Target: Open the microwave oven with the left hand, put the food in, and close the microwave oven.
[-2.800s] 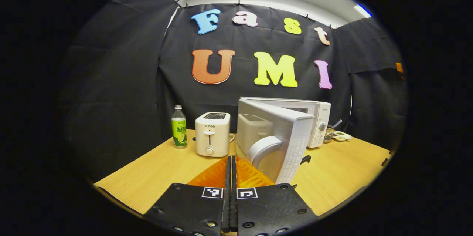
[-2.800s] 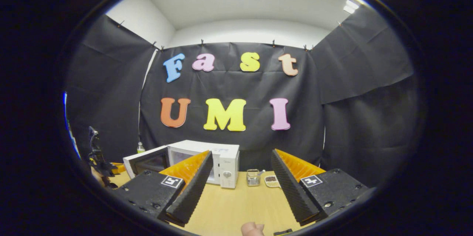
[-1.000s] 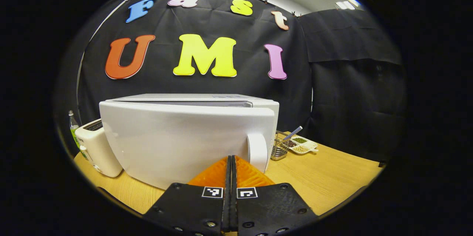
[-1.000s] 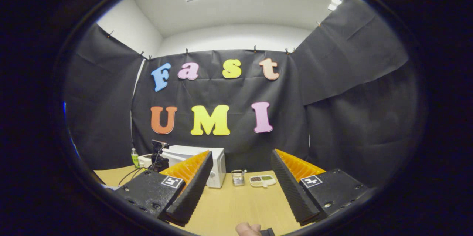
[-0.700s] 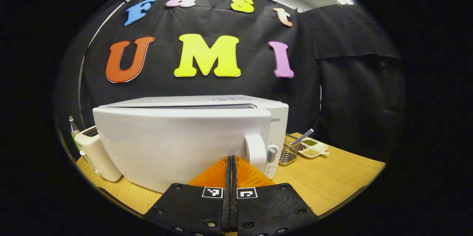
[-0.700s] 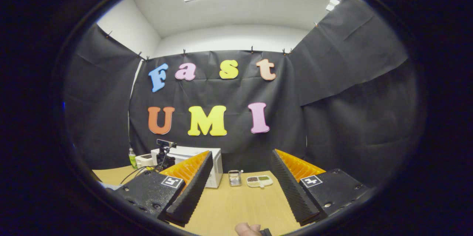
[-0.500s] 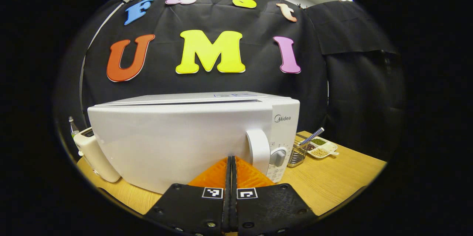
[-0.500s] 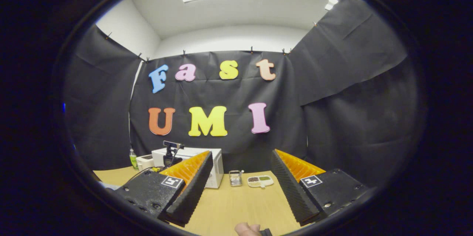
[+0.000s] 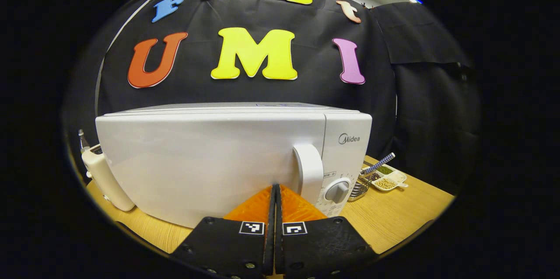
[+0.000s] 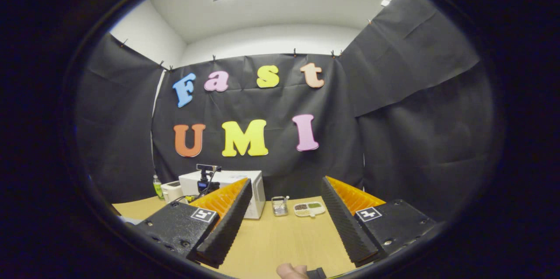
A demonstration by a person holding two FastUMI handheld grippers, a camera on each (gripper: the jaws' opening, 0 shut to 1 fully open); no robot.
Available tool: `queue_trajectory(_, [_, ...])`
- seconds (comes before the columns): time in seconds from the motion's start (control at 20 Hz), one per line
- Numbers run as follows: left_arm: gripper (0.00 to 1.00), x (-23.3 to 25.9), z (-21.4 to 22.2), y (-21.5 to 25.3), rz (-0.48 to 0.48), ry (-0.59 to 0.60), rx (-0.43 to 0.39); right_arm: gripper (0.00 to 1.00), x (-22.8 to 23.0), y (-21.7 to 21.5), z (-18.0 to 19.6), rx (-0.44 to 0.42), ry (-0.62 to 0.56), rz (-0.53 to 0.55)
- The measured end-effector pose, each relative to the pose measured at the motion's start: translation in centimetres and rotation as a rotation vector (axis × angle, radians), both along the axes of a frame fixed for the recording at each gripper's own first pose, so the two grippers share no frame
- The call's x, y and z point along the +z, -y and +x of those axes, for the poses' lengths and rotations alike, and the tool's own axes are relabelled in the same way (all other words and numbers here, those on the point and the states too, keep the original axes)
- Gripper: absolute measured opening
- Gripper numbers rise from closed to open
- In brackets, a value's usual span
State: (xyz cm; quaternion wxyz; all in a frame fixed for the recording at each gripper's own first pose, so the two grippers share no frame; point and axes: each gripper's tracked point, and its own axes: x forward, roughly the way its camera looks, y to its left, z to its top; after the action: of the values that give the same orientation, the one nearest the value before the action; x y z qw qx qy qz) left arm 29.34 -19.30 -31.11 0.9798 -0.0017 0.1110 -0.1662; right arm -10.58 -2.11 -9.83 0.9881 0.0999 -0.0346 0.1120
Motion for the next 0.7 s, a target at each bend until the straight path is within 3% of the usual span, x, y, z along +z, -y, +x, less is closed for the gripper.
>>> queue_trajectory(0.05, [0.01, -0.1, 0.0, -0.1, -0.002, -0.008, 0.005, 0.92, 0.0, -0.3, 0.1, 0.003, -0.005, 0.004])
queue_trajectory(0.1, [0.01, -0.1, -0.1, -0.1, -0.002, -0.016, 0.005, 1.0, -2.0, -0.2, -1.1, 0.008, -0.014, 0.005])
queue_trajectory(0.35, [0.01, 0.3, -3.4, -1.6, -0.003, -0.08, 0.031, 1.0, -3.3, -2.2, -0.9, 0.051, -0.038, -0.027])
queue_trajectory(0.4, [0.01, 1.4, -4.7, -2.1, -0.012, -0.072, 0.03, 0.91, -3.5, -2.1, -0.8, 0.051, -0.044, -0.031])
queue_trajectory(0.45, [0.01, 2.8, -6.1, -2.6, -0.012, -0.049, 0.032, 0.91, -3.6, -2.1, -0.6, 0.05, -0.053, -0.033])
queue_trajectory(0.55, [0.17, 5.7, -8.8, -4.2, 0.012, 0.006, 0.056, 0.91, -2.6, -1.6, -0.1, 0.048, -0.064, -0.027])
queue_trajectory(0.6, [0.33, 7.0, -10.0, -5.1, 0.028, 0.039, 0.077, 0.92, -2.6, -1.4, -0.1, 0.042, -0.063, -0.026])
queue_trajectory(0.65, [0.36, 8.5, -11.4, -6.0, 0.031, 0.068, 0.097, 0.91, -2.6, -1.3, -0.1, 0.035, -0.06, -0.028])
queue_trajectory(0.7, [0.94, 9.5, -13.2, -6.2, 0.02, 0.078, 0.097, 0.91, -2.5, -1.1, -0.2, 0.029, -0.059, -0.031])
